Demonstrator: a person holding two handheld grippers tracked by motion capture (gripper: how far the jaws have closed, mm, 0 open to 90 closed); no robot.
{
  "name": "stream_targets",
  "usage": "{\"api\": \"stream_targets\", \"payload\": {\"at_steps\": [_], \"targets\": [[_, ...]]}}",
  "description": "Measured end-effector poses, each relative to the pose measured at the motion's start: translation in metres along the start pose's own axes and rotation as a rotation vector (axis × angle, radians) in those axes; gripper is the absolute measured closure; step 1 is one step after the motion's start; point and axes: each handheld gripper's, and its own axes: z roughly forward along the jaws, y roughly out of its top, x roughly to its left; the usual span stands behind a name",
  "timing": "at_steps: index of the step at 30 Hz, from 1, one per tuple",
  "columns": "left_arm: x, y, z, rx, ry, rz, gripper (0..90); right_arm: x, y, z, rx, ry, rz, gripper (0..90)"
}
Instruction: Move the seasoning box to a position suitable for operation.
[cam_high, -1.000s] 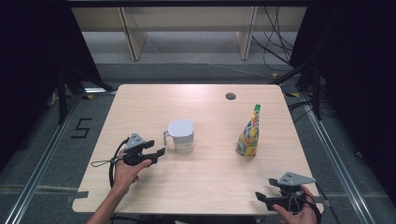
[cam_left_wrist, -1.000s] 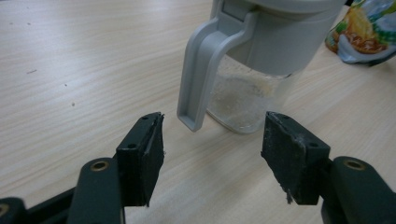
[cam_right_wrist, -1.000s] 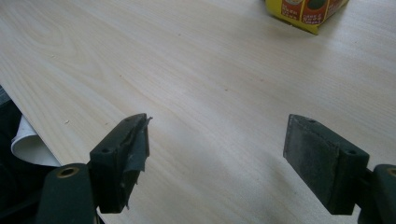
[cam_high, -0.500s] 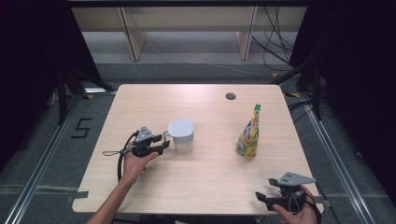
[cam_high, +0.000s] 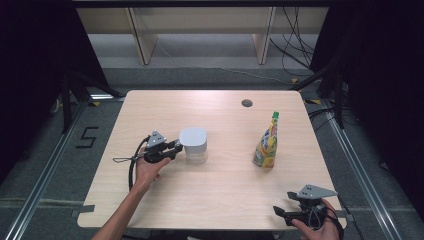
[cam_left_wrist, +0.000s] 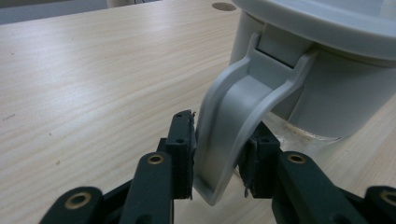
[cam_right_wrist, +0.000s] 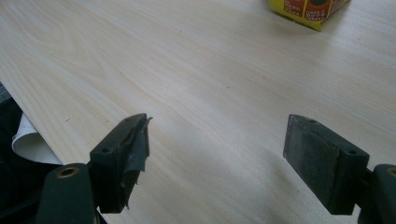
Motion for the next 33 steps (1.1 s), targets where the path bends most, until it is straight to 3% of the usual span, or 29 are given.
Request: {"api": "stream_targets", "payload": {"at_steps": [4,7,8,10,16,17,19,20,21,27,29,30,31,32,33], "targets": [[-0.001,-0.001,-0.002,0.004,-0.009,0.040,69.9,-0.002,0.000,0.001,-0.004,-0.005,-0.023,23.7],[-0.003,-0.001,-0.003,0.002,-0.014,0.054,70.1,-0.002,0.000,0.001,-0.003,-0.004,-0.022,23.7],[-0.007,-0.002,-0.005,0.005,-0.021,0.082,70.4,-0.002,0.000,0.000,-0.003,0.000,-0.015,23.7],[-0.013,-0.005,-0.007,-0.001,-0.035,0.094,70.8,-0.002,0.000,0.001,-0.003,0.006,-0.002,23.7],[-0.029,-0.008,-0.012,0.002,-0.071,0.111,71.2,-0.002,0.000,0.001,-0.008,0.008,-0.004,23.7],[-0.037,-0.010,-0.013,-0.022,-0.082,0.086,71.2,-0.002,0.000,0.001,-0.003,0.011,-0.008,23.7],[-0.043,-0.012,-0.015,-0.023,-0.096,0.067,71.1,-0.002,0.000,0.001,-0.005,0.012,-0.012,23.7],[-0.042,-0.011,-0.019,0.015,-0.097,0.114,71.1,0.000,0.000,0.000,0.002,0.012,0.013,23.7],[-0.042,-0.012,-0.021,0.018,-0.100,0.135,71.0,0.001,0.000,0.000,0.005,0.011,0.021,23.7],[-0.054,-0.016,-0.029,0.026,-0.113,0.130,70.8,-0.002,0.000,0.001,-0.002,0.008,-0.004,23.7],[-0.057,-0.017,-0.033,0.034,-0.113,0.146,70.6,-0.001,-0.001,0.000,-0.010,0.000,-0.014,23.8],[-0.057,-0.017,-0.033,0.034,-0.113,0.146,70.6,-0.001,-0.001,0.000,-0.010,0.000,-0.014,23.8],[-0.062,-0.019,-0.037,0.040,-0.120,0.142,70.4,0.001,-0.001,0.000,-0.001,0.015,0.018,23.7],[-0.064,-0.019,-0.038,0.044,-0.126,0.131,70.3,-0.001,0.000,0.000,-0.007,0.004,-0.012,23.8],[-0.065,-0.020,-0.040,0.046,-0.133,0.146,70.1,0.000,-0.001,0.000,0.004,0.012,0.013,23.8]]}}
